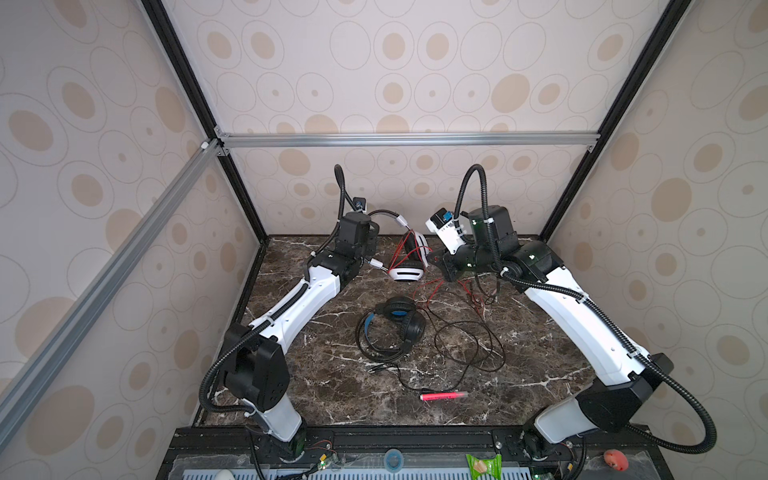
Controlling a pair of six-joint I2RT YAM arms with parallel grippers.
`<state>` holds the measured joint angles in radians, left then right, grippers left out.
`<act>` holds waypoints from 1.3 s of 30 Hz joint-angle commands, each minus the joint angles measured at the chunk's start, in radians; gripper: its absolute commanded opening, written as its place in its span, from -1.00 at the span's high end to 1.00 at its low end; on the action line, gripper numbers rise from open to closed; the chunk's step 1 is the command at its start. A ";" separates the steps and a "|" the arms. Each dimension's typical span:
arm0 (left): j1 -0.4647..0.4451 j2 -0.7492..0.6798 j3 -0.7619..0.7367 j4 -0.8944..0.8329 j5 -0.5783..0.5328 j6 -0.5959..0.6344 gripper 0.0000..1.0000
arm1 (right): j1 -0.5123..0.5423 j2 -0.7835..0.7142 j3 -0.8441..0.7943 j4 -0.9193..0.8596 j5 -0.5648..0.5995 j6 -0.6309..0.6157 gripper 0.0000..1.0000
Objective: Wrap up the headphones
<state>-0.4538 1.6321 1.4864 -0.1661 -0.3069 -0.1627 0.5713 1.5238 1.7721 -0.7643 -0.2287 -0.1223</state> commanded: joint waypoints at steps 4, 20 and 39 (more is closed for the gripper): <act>0.000 -0.098 -0.009 0.044 0.191 0.090 1.00 | -0.028 0.060 0.114 -0.106 0.050 -0.071 1.00; 0.000 -0.174 -0.048 -0.028 0.432 0.087 1.00 | -0.123 0.136 0.228 -0.139 0.024 -0.037 1.00; 0.003 -0.229 -0.033 -0.010 0.532 -0.004 1.00 | -0.266 0.081 0.038 0.052 -0.114 0.126 0.92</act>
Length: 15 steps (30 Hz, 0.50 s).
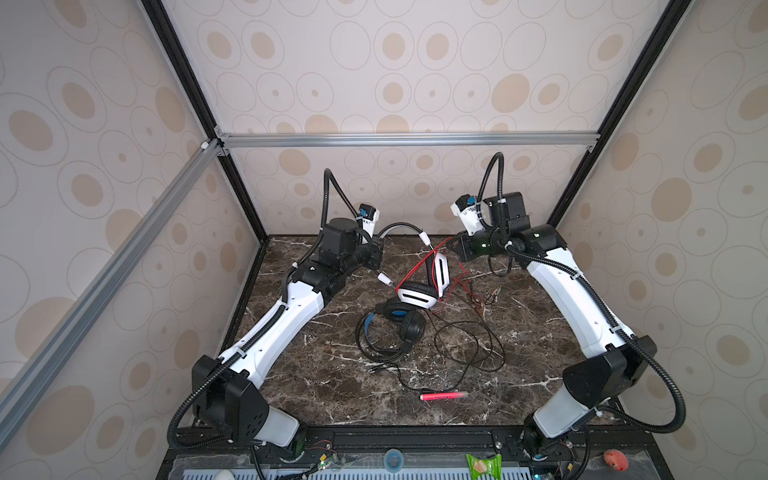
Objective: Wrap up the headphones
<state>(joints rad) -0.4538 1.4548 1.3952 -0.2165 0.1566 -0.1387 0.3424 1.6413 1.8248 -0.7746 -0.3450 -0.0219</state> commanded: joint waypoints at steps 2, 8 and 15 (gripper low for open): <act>0.004 -0.046 0.079 0.035 0.093 -0.027 1.00 | -0.046 -0.042 -0.028 0.089 -0.017 0.029 0.89; 0.003 -0.038 0.133 0.016 0.104 -0.016 1.00 | -0.056 -0.052 -0.060 0.153 -0.061 0.002 0.80; 0.004 -0.018 0.196 0.013 0.140 -0.029 1.00 | -0.057 -0.054 -0.094 0.180 -0.094 -0.030 0.68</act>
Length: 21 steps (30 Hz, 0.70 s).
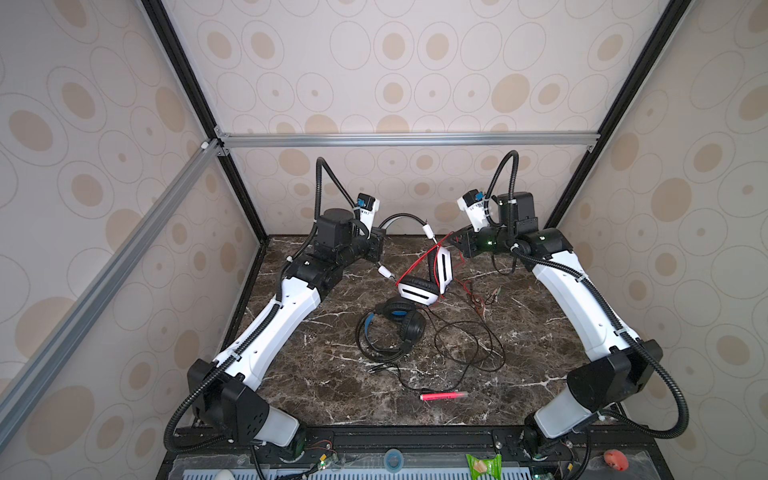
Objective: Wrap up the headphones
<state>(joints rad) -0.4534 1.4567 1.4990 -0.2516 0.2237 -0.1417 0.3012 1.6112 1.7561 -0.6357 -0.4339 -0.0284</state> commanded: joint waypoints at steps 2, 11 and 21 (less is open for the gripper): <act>0.005 -0.011 0.108 0.055 0.088 -0.040 1.00 | -0.015 -0.035 -0.056 0.077 -0.026 -0.015 0.59; 0.007 0.015 0.197 0.010 0.143 -0.038 1.00 | -0.076 -0.086 -0.173 0.233 -0.106 0.077 0.14; 0.017 0.016 0.204 0.057 0.160 -0.094 1.00 | -0.077 -0.085 -0.193 0.245 -0.113 0.065 0.12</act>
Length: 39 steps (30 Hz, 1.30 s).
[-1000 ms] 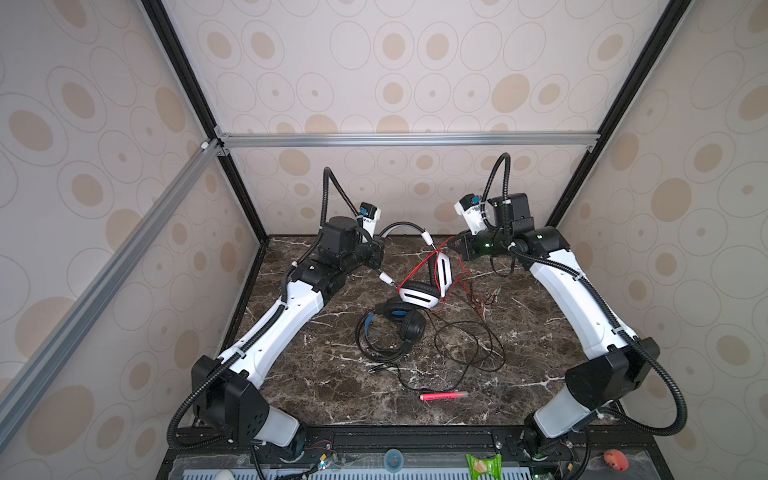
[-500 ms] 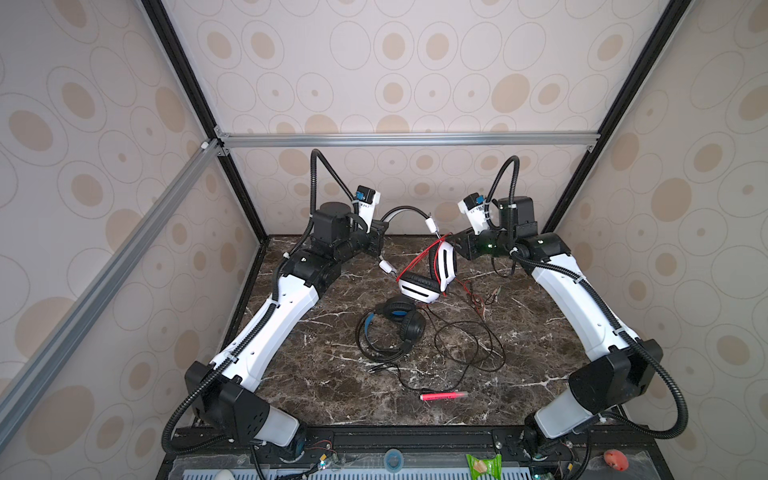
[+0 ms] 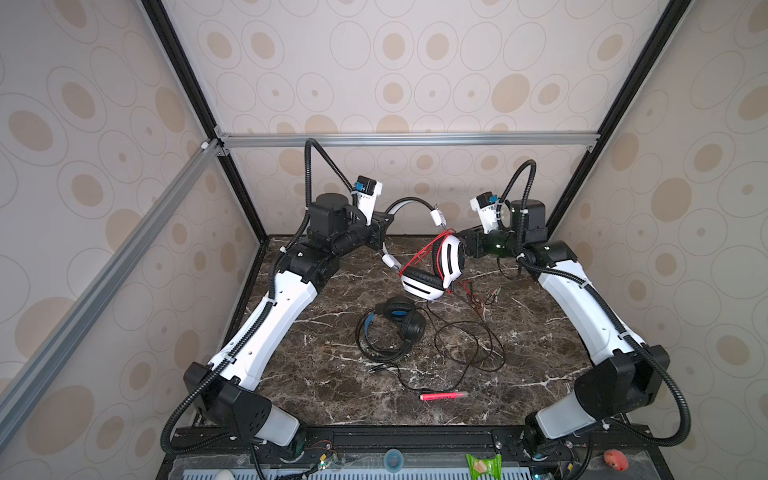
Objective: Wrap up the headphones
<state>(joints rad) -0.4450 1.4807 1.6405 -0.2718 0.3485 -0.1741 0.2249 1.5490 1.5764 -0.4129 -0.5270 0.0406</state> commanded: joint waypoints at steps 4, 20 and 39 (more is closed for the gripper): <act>0.015 -0.007 0.087 0.085 0.029 -0.063 1.00 | -0.001 -0.028 -0.020 0.024 -0.027 -0.019 0.09; 0.039 0.030 0.171 0.101 0.015 -0.123 1.00 | -0.001 -0.081 -0.085 0.035 -0.024 -0.039 -0.11; 0.080 0.035 0.171 0.120 0.038 -0.171 1.00 | -0.001 -0.162 -0.161 0.008 0.014 -0.061 -0.38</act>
<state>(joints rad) -0.3752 1.5227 1.7496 -0.2409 0.3614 -0.2958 0.2249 1.4200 1.4334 -0.3893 -0.5194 -0.0017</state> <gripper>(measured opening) 0.070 0.690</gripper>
